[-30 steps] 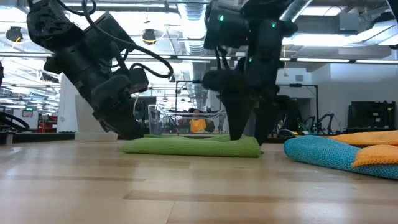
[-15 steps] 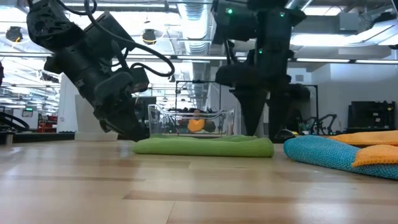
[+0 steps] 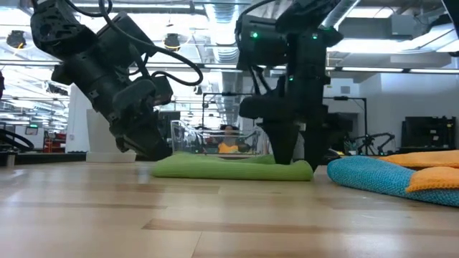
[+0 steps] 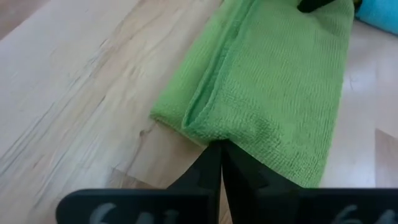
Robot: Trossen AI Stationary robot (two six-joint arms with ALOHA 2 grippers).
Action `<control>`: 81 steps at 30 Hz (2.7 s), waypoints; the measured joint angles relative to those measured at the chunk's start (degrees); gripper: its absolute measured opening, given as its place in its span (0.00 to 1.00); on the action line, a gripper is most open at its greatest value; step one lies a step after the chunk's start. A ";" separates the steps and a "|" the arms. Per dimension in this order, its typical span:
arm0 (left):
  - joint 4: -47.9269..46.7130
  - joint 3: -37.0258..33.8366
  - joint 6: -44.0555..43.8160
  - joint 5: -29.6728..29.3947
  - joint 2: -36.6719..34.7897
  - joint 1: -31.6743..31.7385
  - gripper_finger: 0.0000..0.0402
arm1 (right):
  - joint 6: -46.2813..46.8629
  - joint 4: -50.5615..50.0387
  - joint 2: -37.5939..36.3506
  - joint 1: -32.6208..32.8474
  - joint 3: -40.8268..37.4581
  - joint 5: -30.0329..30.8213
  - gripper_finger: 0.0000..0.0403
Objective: Fold microfiber towels
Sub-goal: Put the green towel into the transparent bin
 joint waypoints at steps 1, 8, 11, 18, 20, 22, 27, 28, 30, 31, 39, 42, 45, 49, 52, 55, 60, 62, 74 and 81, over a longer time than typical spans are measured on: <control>0.02 0.00 -0.07 0.22 -0.02 0.00 0.01 | 0.13 0.65 0.74 -0.22 -0.06 -0.76 0.72; -0.07 0.00 -0.16 2.67 -0.02 -0.02 0.01 | 0.45 5.04 2.67 -2.22 0.40 -4.11 0.57; -0.20 0.00 -0.18 2.89 -0.02 -0.02 0.01 | 0.21 6.04 2.74 -2.96 0.19 -4.97 0.44; -0.31 0.02 -2.33 5.18 -0.04 0.02 0.01 | -4.70 7.91 2.49 -3.75 0.12 -5.04 0.07; -0.90 0.02 -4.07 7.30 -1.13 0.29 0.01 | -6.71 7.56 1.87 -3.87 0.59 -5.40 0.05; -1.50 0.07 -5.89 10.76 -3.21 0.90 0.01 | -7.37 6.45 0.98 -4.42 1.34 -5.10 0.06; -9.94 0.07 -9.00 15.74 -13.87 2.29 0.01 | -11.62 3.53 -4.85 -7.97 1.76 -3.70 0.05; -11.73 0.07 -9.12 15.92 -16.34 2.46 0.01 | -12.43 3.07 -6.29 -8.84 1.80 -3.47 0.05; -17.59 0.06 -9.19 15.95 -22.03 3.02 0.01 | -13.21 3.76 -8.57 -10.70 1.91 -3.72 0.05; -19.68 -0.02 -9.57 15.92 -24.67 3.19 0.01 | -13.60 3.56 -9.68 -11.57 1.87 -3.80 0.05; -28.48 0.04 -14.05 9.67 -42.50 3.26 0.01 | -19.63 5.94 -16.03 -17.53 10.15 -7.71 0.05; -28.99 0.06 -14.51 7.27 -46.68 3.26 0.01 | -21.75 5.74 -14.99 -19.10 16.27 -9.51 0.05; -29.18 0.07 -14.61 5.32 -49.75 3.26 0.01 | -23.59 5.47 -11.95 -21.00 22.08 -9.78 0.05; -30.17 0.04 -14.74 3.40 -52.05 3.26 0.01 | -25.15 5.95 -6.69 -23.64 29.44 -11.18 0.05; -31.08 0.02 -14.78 3.13 -52.74 3.26 0.01 | -26.29 6.05 -2.02 -25.59 35.05 -14.07 0.05; -31.33 0.02 -14.78 3.14 -52.69 3.26 0.01 | -27.45 5.55 2.50 -27.04 41.16 -16.15 0.05; -32.92 0.02 -15.11 3.15 -52.68 3.26 0.01 | -29.21 3.06 7.20 -29.75 50.08 -16.55 0.05; -33.11 0.02 -15.13 3.14 -52.69 3.26 0.01 | -29.91 2.46 8.44 -30.67 52.58 -16.52 0.05; -33.88 0.02 -15.07 0.96 -52.68 3.26 0.01 | -36.16 -6.99 9.82 -33.24 54.39 -16.74 0.05; -33.88 0.02 -15.70 0.96 -52.68 3.26 0.01 | -39.11 -11.41 9.84 -33.72 54.35 -16.31 0.05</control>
